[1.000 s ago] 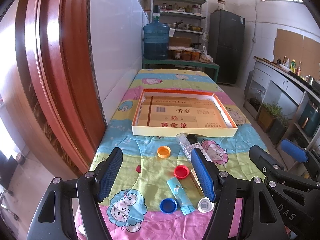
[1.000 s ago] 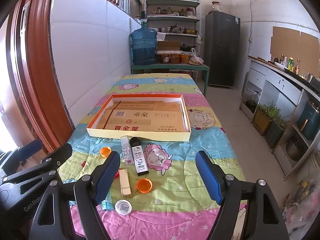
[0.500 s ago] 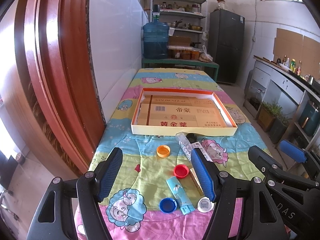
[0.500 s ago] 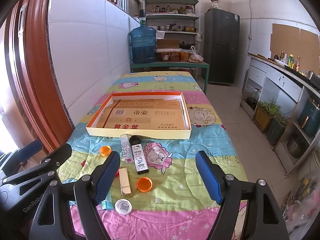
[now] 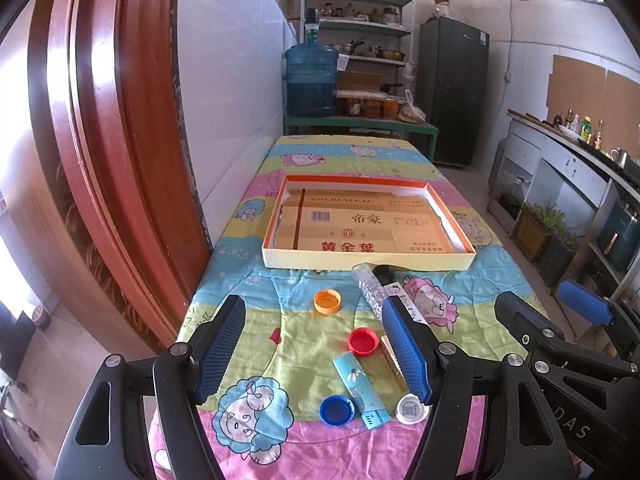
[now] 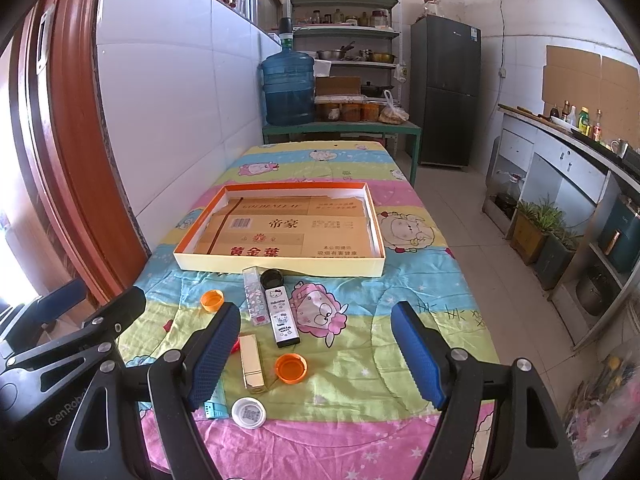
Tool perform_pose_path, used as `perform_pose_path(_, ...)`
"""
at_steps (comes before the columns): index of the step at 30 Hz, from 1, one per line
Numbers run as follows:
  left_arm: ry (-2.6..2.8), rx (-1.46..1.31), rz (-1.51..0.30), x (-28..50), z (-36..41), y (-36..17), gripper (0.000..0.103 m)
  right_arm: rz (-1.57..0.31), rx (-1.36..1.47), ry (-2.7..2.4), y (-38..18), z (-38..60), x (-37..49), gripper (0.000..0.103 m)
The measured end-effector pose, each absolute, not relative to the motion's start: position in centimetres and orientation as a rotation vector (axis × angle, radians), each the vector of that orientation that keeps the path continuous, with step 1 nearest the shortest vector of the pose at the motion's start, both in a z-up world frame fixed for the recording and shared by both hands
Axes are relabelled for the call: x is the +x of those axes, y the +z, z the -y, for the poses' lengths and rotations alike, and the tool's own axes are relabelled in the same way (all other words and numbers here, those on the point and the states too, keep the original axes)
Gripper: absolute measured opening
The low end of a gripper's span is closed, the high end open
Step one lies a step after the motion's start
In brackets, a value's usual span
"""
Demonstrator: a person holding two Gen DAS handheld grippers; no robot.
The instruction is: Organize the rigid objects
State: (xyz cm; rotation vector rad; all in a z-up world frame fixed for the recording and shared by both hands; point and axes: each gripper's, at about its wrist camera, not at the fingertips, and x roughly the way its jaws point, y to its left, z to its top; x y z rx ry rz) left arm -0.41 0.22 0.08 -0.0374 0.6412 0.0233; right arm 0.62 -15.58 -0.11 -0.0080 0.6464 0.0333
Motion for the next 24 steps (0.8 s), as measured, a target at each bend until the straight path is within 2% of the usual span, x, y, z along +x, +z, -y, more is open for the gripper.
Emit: perform_pose_path(24,0.026,-0.036,-0.641,-0.39,-0.24,-0.25,0.073,-0.646,-0.007,0.041,-0.19,15.52,0.78,0.077)
